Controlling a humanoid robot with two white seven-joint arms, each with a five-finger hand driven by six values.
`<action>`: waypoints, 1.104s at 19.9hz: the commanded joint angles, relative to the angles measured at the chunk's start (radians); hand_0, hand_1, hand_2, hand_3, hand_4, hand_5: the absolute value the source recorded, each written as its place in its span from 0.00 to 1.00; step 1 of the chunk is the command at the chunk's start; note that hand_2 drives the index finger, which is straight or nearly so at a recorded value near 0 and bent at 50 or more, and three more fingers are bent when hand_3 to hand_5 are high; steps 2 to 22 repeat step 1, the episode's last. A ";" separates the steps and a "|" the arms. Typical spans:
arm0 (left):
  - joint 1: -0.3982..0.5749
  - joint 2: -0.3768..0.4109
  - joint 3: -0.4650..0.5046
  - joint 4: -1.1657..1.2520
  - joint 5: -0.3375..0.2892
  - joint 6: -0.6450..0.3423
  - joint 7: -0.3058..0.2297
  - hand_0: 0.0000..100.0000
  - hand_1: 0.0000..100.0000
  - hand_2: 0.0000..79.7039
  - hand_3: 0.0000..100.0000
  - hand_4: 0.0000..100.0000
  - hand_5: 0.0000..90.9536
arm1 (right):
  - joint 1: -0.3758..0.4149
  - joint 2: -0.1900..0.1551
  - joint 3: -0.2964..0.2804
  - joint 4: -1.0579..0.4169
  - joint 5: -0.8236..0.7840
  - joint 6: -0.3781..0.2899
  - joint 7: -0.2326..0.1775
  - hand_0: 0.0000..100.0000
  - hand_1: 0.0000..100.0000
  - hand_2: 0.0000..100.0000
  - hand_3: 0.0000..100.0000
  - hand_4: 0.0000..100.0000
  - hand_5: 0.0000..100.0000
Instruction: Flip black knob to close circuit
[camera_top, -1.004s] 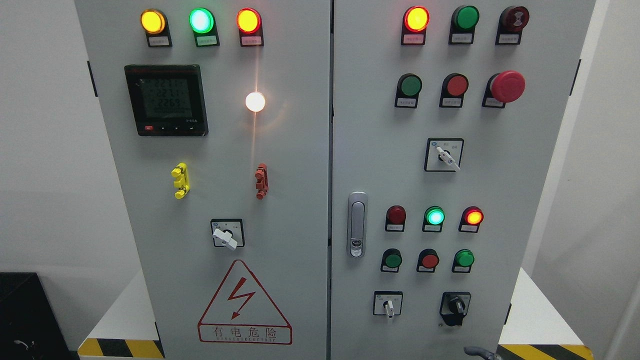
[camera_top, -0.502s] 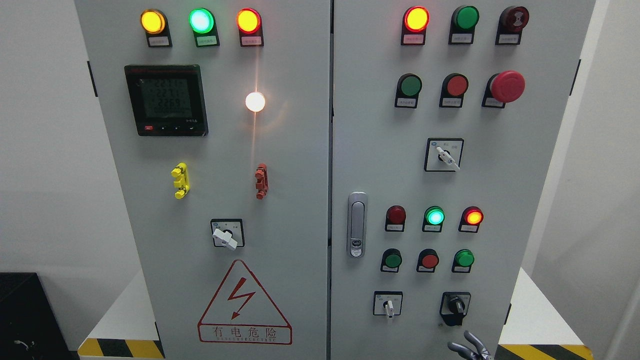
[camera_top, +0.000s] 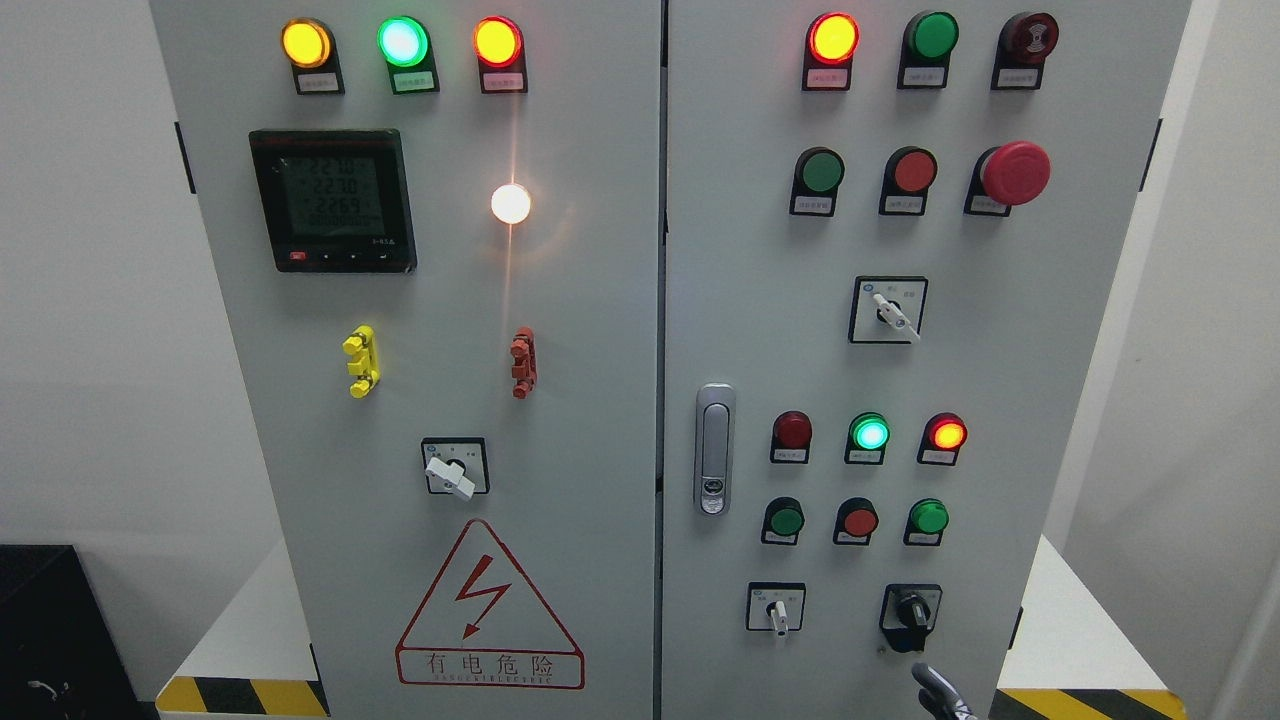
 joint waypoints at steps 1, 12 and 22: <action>0.023 0.000 0.000 -0.029 0.000 0.000 0.000 0.12 0.56 0.00 0.00 0.00 0.00 | 0.002 0.000 0.009 -0.010 -0.028 -0.001 0.001 0.00 0.00 0.00 0.02 0.00 0.00; 0.023 0.000 0.000 -0.029 0.000 0.000 0.000 0.12 0.56 0.00 0.00 0.00 0.00 | 0.002 0.000 0.009 -0.010 -0.028 -0.001 0.001 0.00 0.00 0.00 0.02 0.00 0.00; 0.023 0.000 0.000 -0.029 0.000 0.000 0.000 0.12 0.56 0.00 0.00 0.00 0.00 | 0.002 0.000 0.009 -0.010 -0.028 -0.001 0.001 0.00 0.00 0.00 0.02 0.00 0.00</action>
